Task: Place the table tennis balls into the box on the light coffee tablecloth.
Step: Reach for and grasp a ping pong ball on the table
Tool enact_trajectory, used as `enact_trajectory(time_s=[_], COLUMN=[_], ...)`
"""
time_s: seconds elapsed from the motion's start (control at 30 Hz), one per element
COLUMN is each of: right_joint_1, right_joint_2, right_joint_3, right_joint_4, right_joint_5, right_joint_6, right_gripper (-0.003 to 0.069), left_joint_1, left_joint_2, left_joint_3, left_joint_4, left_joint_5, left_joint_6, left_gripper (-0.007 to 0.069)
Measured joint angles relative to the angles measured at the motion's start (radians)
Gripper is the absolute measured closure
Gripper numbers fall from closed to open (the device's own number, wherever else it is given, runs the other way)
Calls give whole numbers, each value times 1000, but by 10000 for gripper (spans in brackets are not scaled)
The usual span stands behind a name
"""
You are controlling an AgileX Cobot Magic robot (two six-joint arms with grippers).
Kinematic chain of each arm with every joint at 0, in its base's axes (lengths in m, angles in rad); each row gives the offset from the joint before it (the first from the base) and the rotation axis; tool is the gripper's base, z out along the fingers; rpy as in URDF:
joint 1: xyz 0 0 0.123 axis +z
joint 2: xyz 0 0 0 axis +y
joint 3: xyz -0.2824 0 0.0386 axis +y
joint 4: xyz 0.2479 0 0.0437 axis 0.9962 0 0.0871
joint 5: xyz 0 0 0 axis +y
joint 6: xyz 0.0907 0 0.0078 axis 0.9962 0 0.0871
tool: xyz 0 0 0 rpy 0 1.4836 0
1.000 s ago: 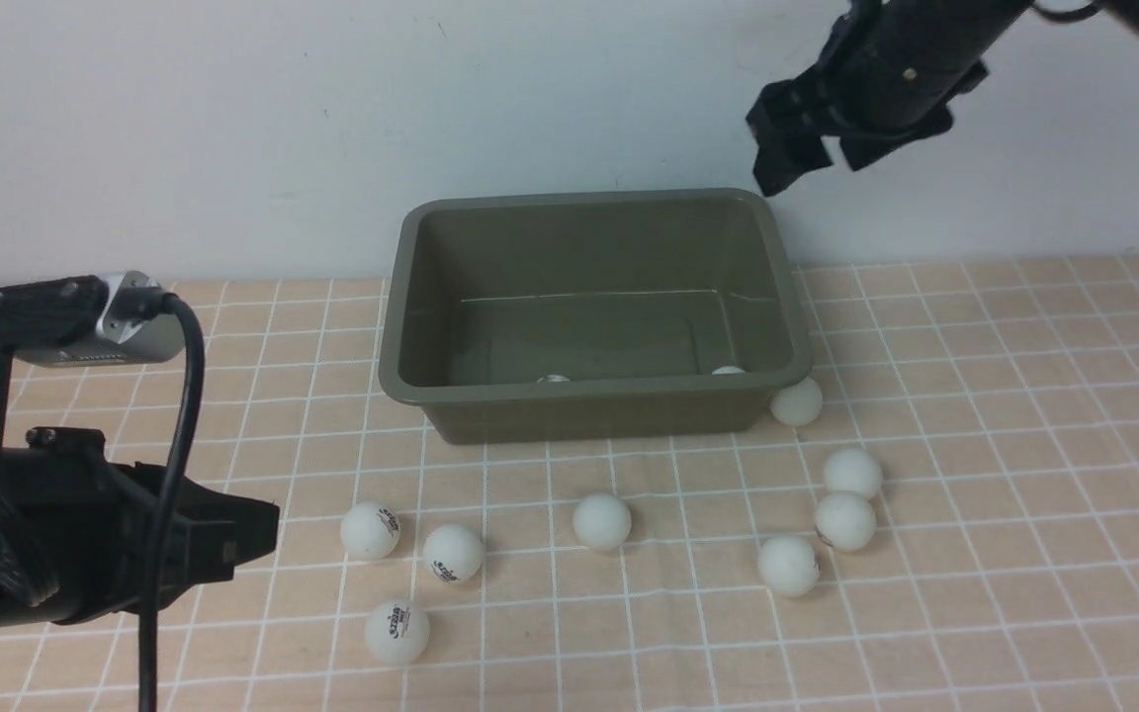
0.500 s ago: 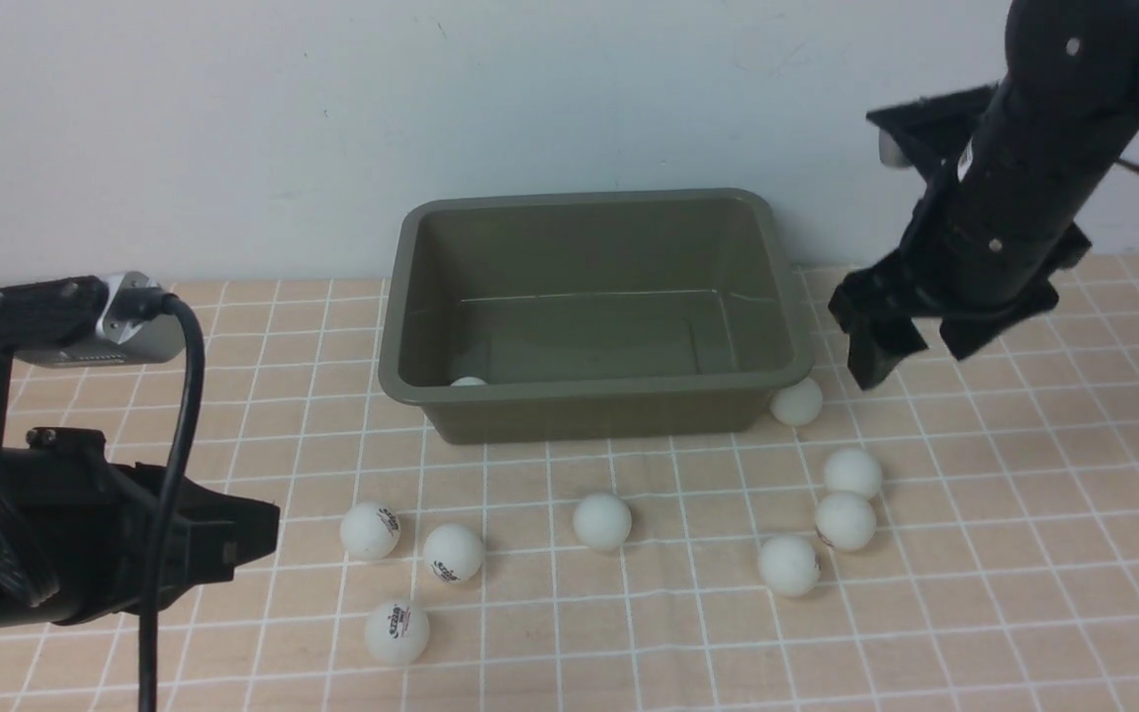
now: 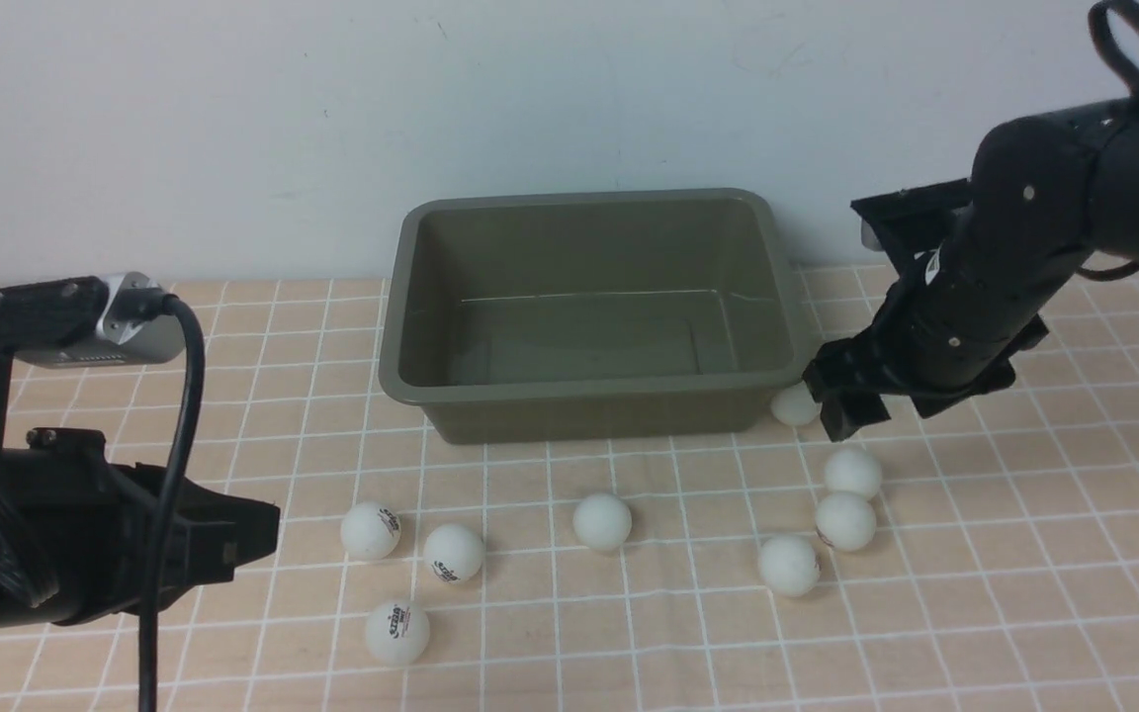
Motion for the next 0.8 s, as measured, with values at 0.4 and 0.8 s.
enact_trajectory(time_s=[0.4,0.8], right_joint_1=[0,0], right_joint_2=[100,150], right_joint_3=[2,2], right_joint_4=[1,1], right_joint_5=[-79,-101], right_joint_6=[19,19], right_gripper=[146,284], left_joint_1=[0,0], left_joint_2=[0,0], left_joint_3=[0,0], left_joint_4=[0,0], left_joint_5=[14,18], left_joint_6=[0,0], left_gripper=[693,693])
